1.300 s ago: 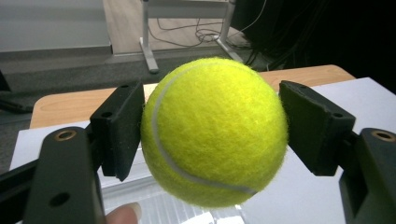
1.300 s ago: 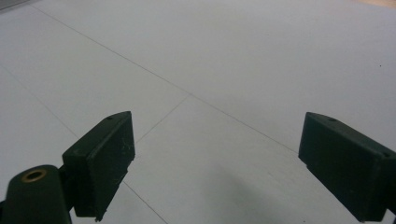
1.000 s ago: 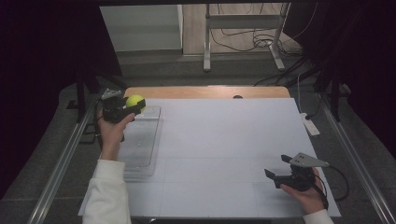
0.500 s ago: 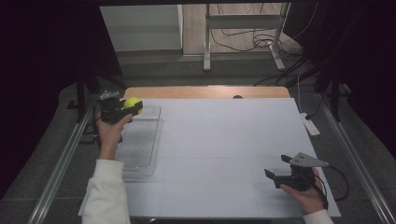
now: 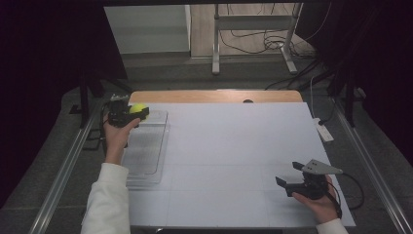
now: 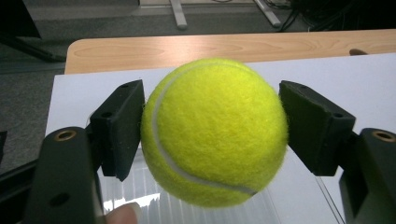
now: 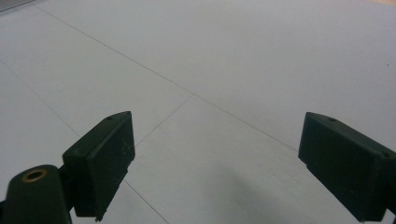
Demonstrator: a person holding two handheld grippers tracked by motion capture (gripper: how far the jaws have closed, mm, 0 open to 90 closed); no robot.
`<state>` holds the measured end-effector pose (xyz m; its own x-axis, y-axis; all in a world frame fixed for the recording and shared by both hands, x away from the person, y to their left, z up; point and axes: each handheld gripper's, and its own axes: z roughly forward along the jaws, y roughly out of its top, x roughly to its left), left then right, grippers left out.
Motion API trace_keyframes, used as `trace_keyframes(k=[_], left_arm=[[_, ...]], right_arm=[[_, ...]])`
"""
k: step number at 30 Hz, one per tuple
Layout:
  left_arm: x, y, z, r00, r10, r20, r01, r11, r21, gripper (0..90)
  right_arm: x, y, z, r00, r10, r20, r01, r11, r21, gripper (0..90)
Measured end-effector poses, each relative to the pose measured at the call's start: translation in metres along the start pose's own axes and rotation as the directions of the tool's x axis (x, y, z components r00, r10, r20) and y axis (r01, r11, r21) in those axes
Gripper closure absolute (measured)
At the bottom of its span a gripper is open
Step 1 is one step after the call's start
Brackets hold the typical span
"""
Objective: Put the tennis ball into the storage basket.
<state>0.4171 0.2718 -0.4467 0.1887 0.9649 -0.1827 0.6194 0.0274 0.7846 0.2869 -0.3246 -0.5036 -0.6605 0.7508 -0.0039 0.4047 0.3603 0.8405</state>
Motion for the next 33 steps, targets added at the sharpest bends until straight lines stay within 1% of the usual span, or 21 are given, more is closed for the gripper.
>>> trace_keyframes(k=[1, 3, 5, 6, 9, 12, 19, 24, 27, 33], left_arm=[[0.000, 0.000, 0.001, 1.0000, 0.009, -0.004, -0.009, 0.9999, 0.009, 27.4], [0.001, 0.001, 0.003, 0.9999, 0.009, -0.012, -0.009, 0.9998, 0.019, 27.4], [0.005, 0.000, 0.007, 0.9996, 0.007, -0.028, -0.006, 0.9990, 0.043, 27.4], [0.005, 0.000, 0.007, 0.9996, 0.007, -0.028, -0.006, 0.9990, 0.043, 27.4], [0.008, -0.002, 0.012, 0.9991, 0.011, -0.041, -0.008, 0.9978, 0.066, 27.4], [0.009, -0.003, 0.013, 0.9988, 0.011, -0.047, -0.008, 0.9973, 0.073, 27.4], [0.009, -0.002, 0.017, 0.9978, 0.027, -0.061, -0.022, 0.9958, 0.088, 27.3], [0.011, -0.003, 0.023, 0.9969, 0.035, -0.071, -0.026, 0.9930, 0.115, 27.3], [0.011, -0.004, 0.025, 0.9969, 0.032, -0.073, -0.022, 0.9921, 0.124, 27.3], [0.011, -0.005, 0.030, 0.9955, 0.047, -0.082, -0.035, 0.9894, 0.141, 27.2]], right_arm=[[0.000, 0.000, 0.000, 1.0000, -0.001, 0.000, 0.001, 1.000, 0.000, 11.3], [0.000, 0.000, 0.001, 1.0000, -0.003, -0.002, 0.003, 1.000, 0.001, 11.3], [0.000, 0.000, 0.001, 1.0000, -0.002, -0.002, 0.002, 1.000, 0.001, 11.3], [0.000, 0.000, 0.001, 1.0000, -0.002, -0.002, 0.002, 1.000, 0.001, 11.3], [0.000, 0.000, 0.001, 1.0000, -0.002, 0.000, 0.002, 1.000, 0.002, 11.3], [-0.001, -0.001, 0.001, 1.0000, 0.000, -0.001, 0.000, 1.000, 0.006, 11.3], [0.000, 0.000, 0.001, 1.0000, 0.000, 0.000, 0.000, 1.000, 0.003, 11.3], [0.000, 0.000, 0.001, 1.0000, -0.001, 0.001, 0.001, 1.000, 0.004, 11.4], [0.000, 0.000, 0.001, 1.0000, -0.001, 0.002, 0.001, 1.000, 0.002, 11.4], [0.000, 0.000, 0.000, 1.0000, 0.000, 0.003, 0.000, 1.000, 0.003, 11.4]])
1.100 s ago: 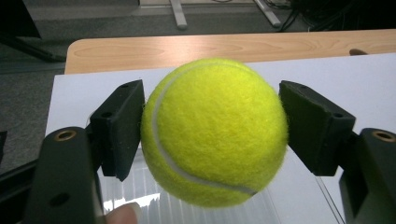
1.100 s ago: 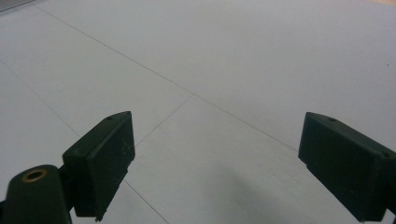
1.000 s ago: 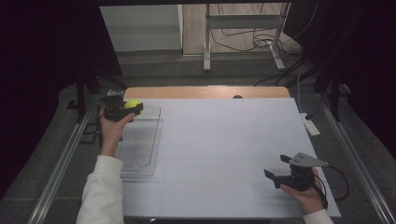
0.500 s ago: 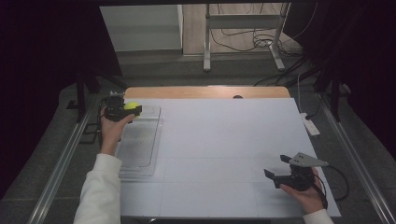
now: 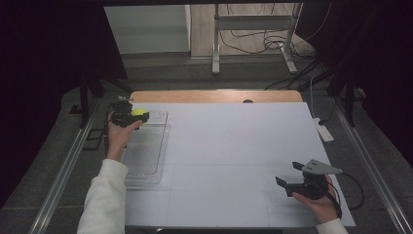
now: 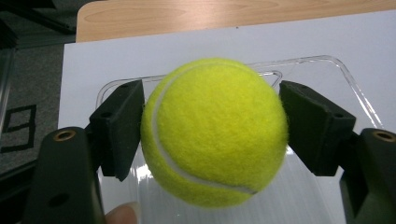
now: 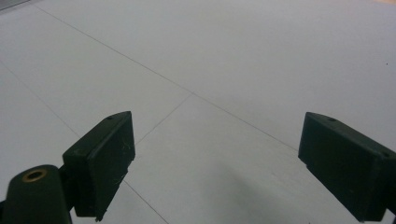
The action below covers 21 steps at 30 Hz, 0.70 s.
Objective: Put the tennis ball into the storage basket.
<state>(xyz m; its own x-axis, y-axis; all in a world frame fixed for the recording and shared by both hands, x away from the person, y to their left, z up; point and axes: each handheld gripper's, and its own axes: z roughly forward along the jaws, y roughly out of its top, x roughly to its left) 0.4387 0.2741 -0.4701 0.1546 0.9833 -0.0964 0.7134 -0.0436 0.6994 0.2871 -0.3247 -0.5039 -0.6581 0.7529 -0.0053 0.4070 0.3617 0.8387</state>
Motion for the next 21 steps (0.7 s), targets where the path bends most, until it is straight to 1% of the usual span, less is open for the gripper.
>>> trace_keyframes(k=[1, 2, 9, 12, 14, 20, 21], left_arm=[[0.000, 0.000, 0.001, 1.0000, -0.003, 0.000, 0.003, 1.0000, 0.001, 27.2], [0.000, 0.000, 0.001, 1.0000, 0.007, -0.003, -0.007, 1.0000, 0.006, 27.2], [-0.001, -0.001, 0.005, 0.9998, 0.015, -0.013, -0.015, 0.9996, 0.024, 27.1], [-0.001, -0.002, 0.007, 0.9995, 0.028, -0.018, -0.027, 0.9988, 0.040, 27.1], [-0.002, -0.002, 0.009, 0.9996, 0.024, -0.017, -0.023, 0.9990, 0.040, 27.1], [-0.002, -0.003, 0.013, 0.9991, 0.032, -0.027, -0.031, 0.9977, 0.060, 27.1], [-0.002, -0.003, 0.014, 0.9984, 0.045, -0.033, -0.043, 0.9965, 0.072, 27.1]], right_arm=[[0.000, 0.000, 0.000, 1.0000, 0.000, 0.000, 0.000, 1.000, 0.000, 11.4], [0.000, 0.000, 0.000, 1.0000, 0.000, 0.000, 0.000, 1.000, 0.000, 11.4], [0.000, 0.000, 0.000, 1.0000, -0.001, 0.003, 0.001, 1.000, 0.001, 11.6], [0.000, 0.000, 0.000, 1.0000, -0.001, 0.005, 0.001, 1.000, 0.002, 11.6], [0.000, 0.000, 0.000, 1.0000, 0.000, 0.005, 0.000, 1.000, 0.002, 11.7], [0.000, 0.000, 0.000, 1.0000, -0.001, 0.005, 0.001, 1.000, 0.002, 11.7], [0.000, 0.000, 0.000, 1.0000, -0.001, 0.005, 0.001, 1.000, 0.002, 11.7]])
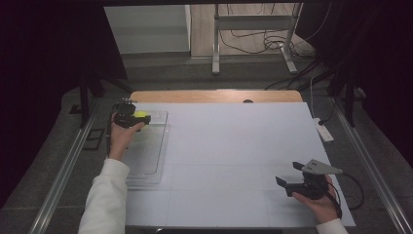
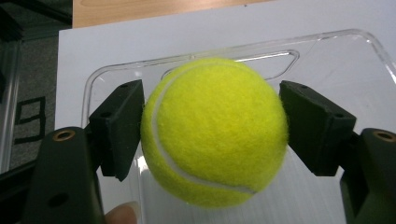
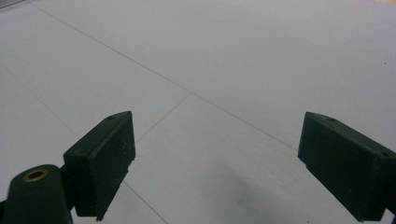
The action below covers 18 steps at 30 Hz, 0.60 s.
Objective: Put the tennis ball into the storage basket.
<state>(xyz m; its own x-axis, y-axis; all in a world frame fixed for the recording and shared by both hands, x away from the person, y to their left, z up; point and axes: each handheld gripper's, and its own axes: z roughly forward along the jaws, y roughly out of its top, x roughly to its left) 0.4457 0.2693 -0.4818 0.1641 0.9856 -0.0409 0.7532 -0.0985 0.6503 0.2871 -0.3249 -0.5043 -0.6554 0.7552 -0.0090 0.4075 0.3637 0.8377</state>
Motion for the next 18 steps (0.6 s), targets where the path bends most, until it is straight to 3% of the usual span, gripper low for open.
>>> trace_keyframes(k=[9, 18], left_arm=[[-0.0062, 0.0011, 0.0018, 0.9997, 0.018, -0.016, -0.018, 0.9998, 0.009, 26.9], [-0.0030, -0.0006, 0.0079, 0.9996, 0.007, -0.026, -0.006, 0.9992, 0.039, 26.9]], right_arm=[[0.0000, 0.0000, 0.0001, 1.0000, 0.000, 0.001, 0.000, 1.000, 0.000, 11.7], [-0.0003, -0.0002, -0.0001, 1.0000, 0.001, 0.003, -0.001, 1.000, 0.003, 11.7]])
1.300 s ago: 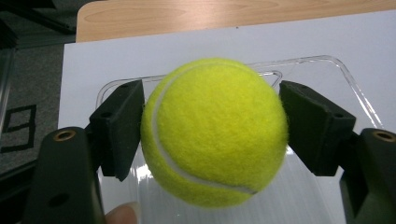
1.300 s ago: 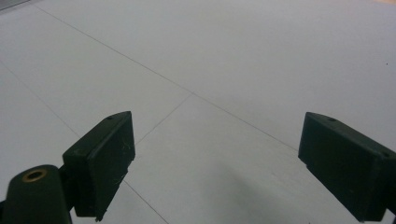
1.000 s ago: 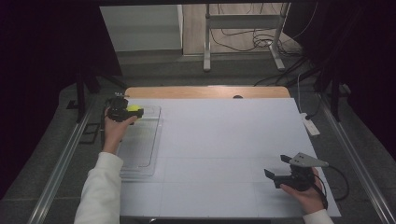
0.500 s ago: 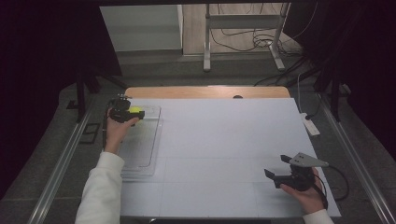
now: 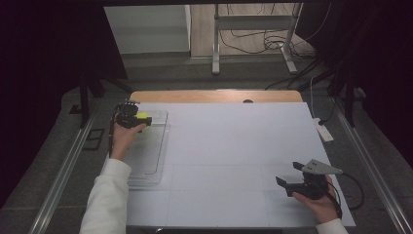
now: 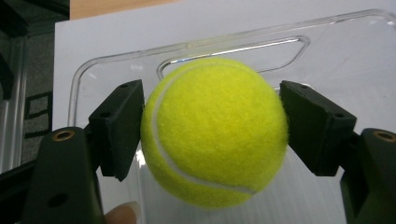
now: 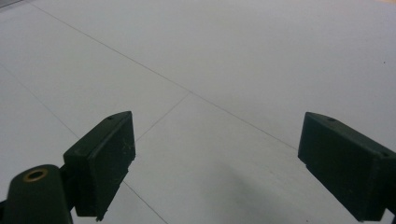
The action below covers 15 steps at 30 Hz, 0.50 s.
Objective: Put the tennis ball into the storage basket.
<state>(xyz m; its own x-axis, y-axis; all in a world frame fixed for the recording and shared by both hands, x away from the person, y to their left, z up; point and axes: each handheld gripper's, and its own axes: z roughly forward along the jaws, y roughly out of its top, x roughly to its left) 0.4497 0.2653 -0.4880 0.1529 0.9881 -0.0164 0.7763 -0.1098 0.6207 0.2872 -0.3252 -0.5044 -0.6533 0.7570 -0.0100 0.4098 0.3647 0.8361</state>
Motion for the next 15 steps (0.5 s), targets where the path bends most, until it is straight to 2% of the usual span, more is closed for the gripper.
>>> trace_keyframes(k=[10, 15], left_arm=[[-0.0016, -0.0002, 0.0016, 1.0000, 0.005, -0.008, -0.005, 0.9999, 0.011, 26.7], [-0.0035, -0.0005, 0.0044, 0.9994, 0.027, -0.022, -0.026, 0.9990, 0.036, 26.6]], right_arm=[[0.0001, 0.0000, 0.0000, 1.0000, -0.001, 0.001, 0.001, 1.000, 0.000, 11.6], [-0.0003, -0.0001, 0.0001, 1.0000, 0.001, 0.001, -0.001, 1.000, 0.001, 11.7]])
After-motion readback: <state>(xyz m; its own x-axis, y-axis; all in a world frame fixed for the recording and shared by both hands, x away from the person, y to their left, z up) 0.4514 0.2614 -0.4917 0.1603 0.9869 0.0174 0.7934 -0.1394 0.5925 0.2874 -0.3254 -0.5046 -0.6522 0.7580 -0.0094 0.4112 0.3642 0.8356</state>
